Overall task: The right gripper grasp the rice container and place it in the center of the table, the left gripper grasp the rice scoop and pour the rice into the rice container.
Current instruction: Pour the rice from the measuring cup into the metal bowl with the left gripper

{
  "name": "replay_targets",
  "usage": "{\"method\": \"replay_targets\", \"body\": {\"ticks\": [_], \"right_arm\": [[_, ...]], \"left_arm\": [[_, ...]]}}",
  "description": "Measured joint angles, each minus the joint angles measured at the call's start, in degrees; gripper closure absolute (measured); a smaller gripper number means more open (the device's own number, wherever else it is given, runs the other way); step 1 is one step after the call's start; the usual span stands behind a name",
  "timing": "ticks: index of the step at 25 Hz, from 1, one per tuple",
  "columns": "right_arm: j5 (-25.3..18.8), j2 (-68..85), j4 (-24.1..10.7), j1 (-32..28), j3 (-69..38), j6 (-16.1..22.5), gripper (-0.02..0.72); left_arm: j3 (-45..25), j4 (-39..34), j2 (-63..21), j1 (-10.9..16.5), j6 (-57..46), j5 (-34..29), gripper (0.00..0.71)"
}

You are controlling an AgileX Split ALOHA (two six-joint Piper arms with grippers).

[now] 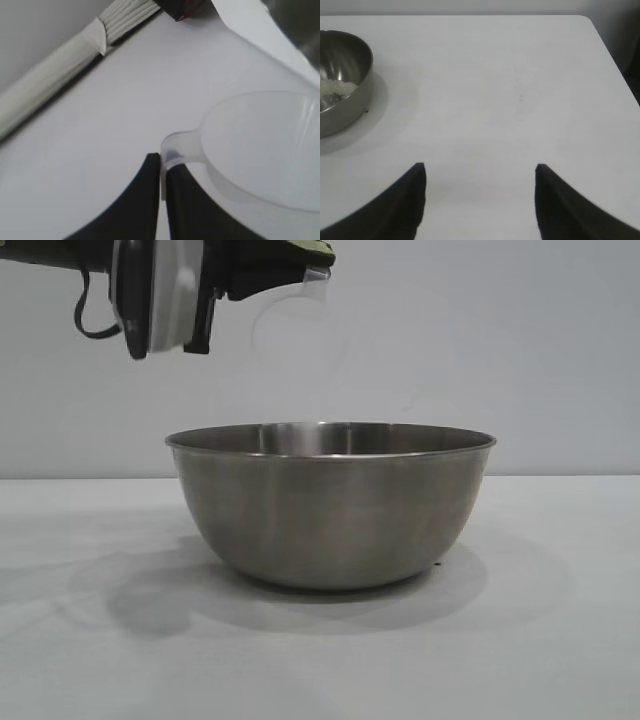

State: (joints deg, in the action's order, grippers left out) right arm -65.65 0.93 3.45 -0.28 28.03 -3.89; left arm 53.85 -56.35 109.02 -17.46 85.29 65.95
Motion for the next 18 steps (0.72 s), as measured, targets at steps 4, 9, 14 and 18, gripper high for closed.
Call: {"method": "replay_targets", "body": {"ticks": [4,9,14,18], "right_arm": [[0.00,0.00,0.00,0.00,0.00,0.00,0.261],[0.00,0.00,0.00,0.00,0.00,0.00,0.261],[0.00,0.00,0.00,0.00,0.00,0.00,0.261],[0.00,0.00,0.00,0.00,0.00,0.00,0.261]], "left_arm": [[0.00,7.64,0.00,0.00,-18.10,0.00,0.710],[0.00,21.79,0.00,0.00,-36.49,0.00,0.710],[0.00,40.56,0.00,0.00,-56.23,0.00,0.710],[0.00,51.77,0.00,0.00,-63.09,0.00,0.710]]}}
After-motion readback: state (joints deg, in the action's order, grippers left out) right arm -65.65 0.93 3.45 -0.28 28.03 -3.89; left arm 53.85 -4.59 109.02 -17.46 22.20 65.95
